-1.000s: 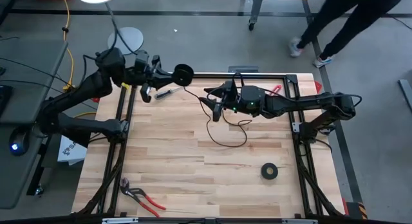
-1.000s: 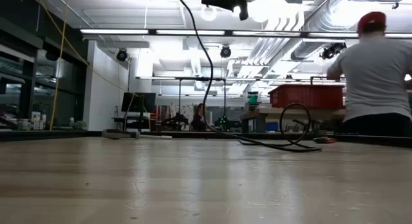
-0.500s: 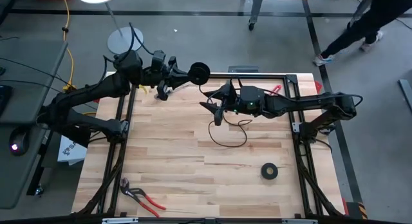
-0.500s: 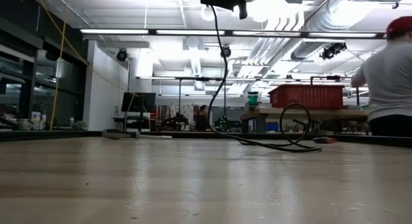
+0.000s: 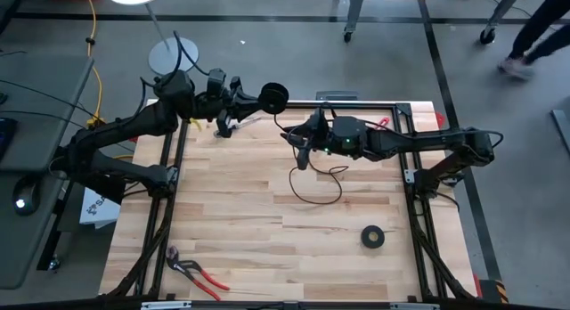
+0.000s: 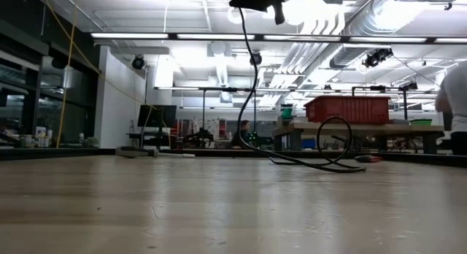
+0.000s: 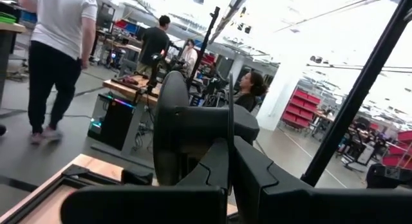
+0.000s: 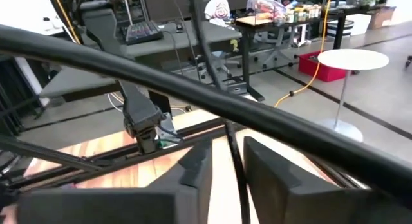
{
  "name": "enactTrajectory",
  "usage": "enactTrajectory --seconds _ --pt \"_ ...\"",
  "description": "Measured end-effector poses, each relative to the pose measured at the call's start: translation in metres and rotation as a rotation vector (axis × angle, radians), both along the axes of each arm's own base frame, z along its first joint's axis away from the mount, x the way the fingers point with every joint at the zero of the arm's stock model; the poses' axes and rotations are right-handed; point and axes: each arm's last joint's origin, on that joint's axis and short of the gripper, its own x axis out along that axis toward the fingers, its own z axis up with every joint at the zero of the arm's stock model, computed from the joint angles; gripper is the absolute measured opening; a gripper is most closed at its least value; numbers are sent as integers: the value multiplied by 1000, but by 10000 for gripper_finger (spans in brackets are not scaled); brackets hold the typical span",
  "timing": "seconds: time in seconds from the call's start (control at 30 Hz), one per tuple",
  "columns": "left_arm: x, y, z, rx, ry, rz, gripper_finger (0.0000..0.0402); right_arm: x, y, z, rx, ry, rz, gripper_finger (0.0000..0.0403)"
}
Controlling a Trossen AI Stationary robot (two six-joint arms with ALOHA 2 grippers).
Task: Coil cords
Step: Coil the black wire on the black spool
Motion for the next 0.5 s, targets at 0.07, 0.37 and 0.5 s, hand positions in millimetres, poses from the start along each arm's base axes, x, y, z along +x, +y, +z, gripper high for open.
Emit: enactTrajectory --seconds 0.07,0.37,0.5 --pt "-1 0 0 -5 11 1 0 -3 4 3 21 -8 8 26" --pt "-29 -1 -15 -219 249 8 0 -40 31 32 73 -16 90 4" --pt "-33 -6 -23 -412 347 -122 0 -55 35 45 69 -49 109 3"
